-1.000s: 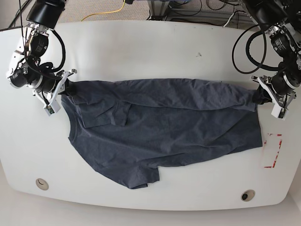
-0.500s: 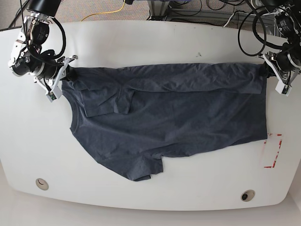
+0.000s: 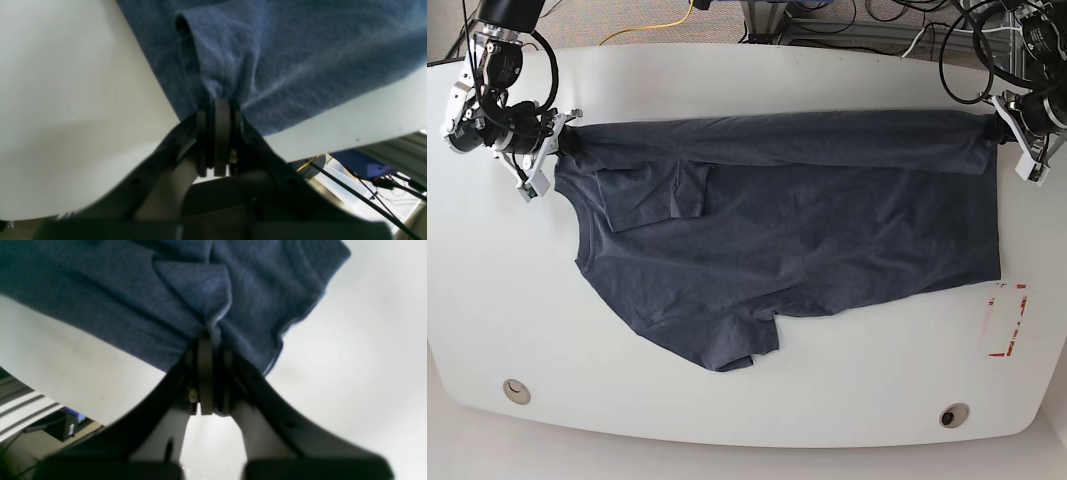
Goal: Layout the t-shirt on the table in an organized manner, then fold the t-shirt properly
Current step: 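Lay the stretched t-shirt down, dragging it flat with both grippers, then open both grippers and release the t-shirt edge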
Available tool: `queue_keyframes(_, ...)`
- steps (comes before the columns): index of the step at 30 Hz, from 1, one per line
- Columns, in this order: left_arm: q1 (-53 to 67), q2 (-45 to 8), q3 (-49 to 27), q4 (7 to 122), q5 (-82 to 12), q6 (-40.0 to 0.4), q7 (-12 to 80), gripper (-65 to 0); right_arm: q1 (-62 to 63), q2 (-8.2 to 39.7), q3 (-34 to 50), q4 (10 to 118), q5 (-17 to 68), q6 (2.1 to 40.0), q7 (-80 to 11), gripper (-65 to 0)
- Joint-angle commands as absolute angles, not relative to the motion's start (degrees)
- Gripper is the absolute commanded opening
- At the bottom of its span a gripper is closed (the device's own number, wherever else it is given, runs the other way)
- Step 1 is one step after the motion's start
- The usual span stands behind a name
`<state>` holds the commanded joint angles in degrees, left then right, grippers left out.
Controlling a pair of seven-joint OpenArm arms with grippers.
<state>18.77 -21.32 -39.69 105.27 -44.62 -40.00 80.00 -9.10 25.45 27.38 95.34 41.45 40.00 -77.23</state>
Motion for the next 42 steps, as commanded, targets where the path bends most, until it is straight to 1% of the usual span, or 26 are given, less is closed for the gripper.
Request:
queue_keyframes(5, 20.26, -21.32, -39.69, 105.36, -44.62, -40.00, 80.00, -65.0, -9.10, 25.19, 27.38, 95.34, 38.11, 40.00, -77.23, -64.2)
queue_keyframes(8, 20.97, -21.41, -39.69, 105.36, -44.62, -40.00, 80.00, -65.0, -9.10, 25.19, 27.38, 95.34, 37.49, 40.00, -77.23, -64.0)
queue_keyframes(10, 21.41, -22.11, -39.60, 105.36, -44.62, -40.00, 80.00, -65.0, -9.10, 25.19, 27.38, 95.34, 37.41, 40.00, -77.23, -61.5)
queue_keyframes(12, 21.67, -22.37, -39.52, 105.36, -44.62, -40.00, 80.00, -65.0, -9.10, 25.10, 27.38, 95.34, 37.23, 40.00, -77.23, -53.6)
queue_keyframes(13, 21.67, -22.37, -39.52, 105.36, -44.62, -40.00, 80.00, -63.5, -9.10, 25.10, 27.38, 95.34, 37.23, 40.00, -77.23, -50.6)
queue_keyframes(14, 21.76, -22.46, -39.60, 105.36, -44.62, -40.00, 80.00, -60.4, -9.10, 25.10, 27.38, 95.34, 37.23, 40.00, -77.23, -43.1)
queue_keyframes(16, 21.85, -22.46, -39.60, 105.36, -44.53, -40.00, 80.00, -55.3, -9.19, 25.10, 27.47, 95.43, 37.23, 40.00, -77.23, -33.5)
queue_keyframes(17, 21.85, -22.46, -39.69, 105.36, -44.26, -40.00, 80.00, -52.1, -9.27, 25.10, 27.65, 95.52, 37.41, 40.00, -77.23, -27.4)
queue_keyframes(20, 22.73, -22.73, -39.96, 105.36, -44.18, -40.00, 80.00, -45.4, -10.51, 25.10, 30.37, 96.13, 37.76, 40.00, -77.49, -13.3)
queue_keyframes(21, 23.25, -23.34, -40.48, 105.36, -44.35, -40.00, 80.00, -43.5, -10.68, 25.10, 31.34, 96.92, 37.76, 40.00, -77.58, -9.4)
queue_keyframes(24, 24.04, -24.40, -41.45, 105.36, -44.44, -40.00, 80.00, -41.7, -11.38, 25.01, 32.84, 99.91, 37.76, 40.00, -77.76, -2.1)
queue_keyframes(26, 24.22, -24.48, -41.63, 105.36, -44.44, -40.00, 80.00, -41.7, -11.65, 25.01, 33.45, 102.20, 37.76, 40.00, -78.29, -1.4)
queue_keyframes(30, 24.48, -24.66, -41.36, 105.36, -44.44, -40.00, 80.00, -41.5, -11.47, 25.01, 35.03, 104.84, 37.76, 40.00, -79.60, -2.4)
queue_keyframes(32, 25.63, -25.98, -41.45, 105.36, -44.53, -40.00, 80.00, -41.5, -10.68, 24.66, 35.74, 106.15, 37.76, 40.00, -80.00, -3.0)
queue_keyframes(38, 25.54, -28.26, -41.98, 105.36, -44.53, -40.00, 80.00, -41.5, -6.81, 22.81, 35.91, 106.59, 37.76, 40.00, -80.00, -3.0)
queue_keyframes(42, 24.75, -29.23, -44.79, 105.36, -44.53, -40.00, 80.00, -41.5, -4.18, 21.67, 35.82, 105.89, 37.32, 40.00, -80.00, -3.0)
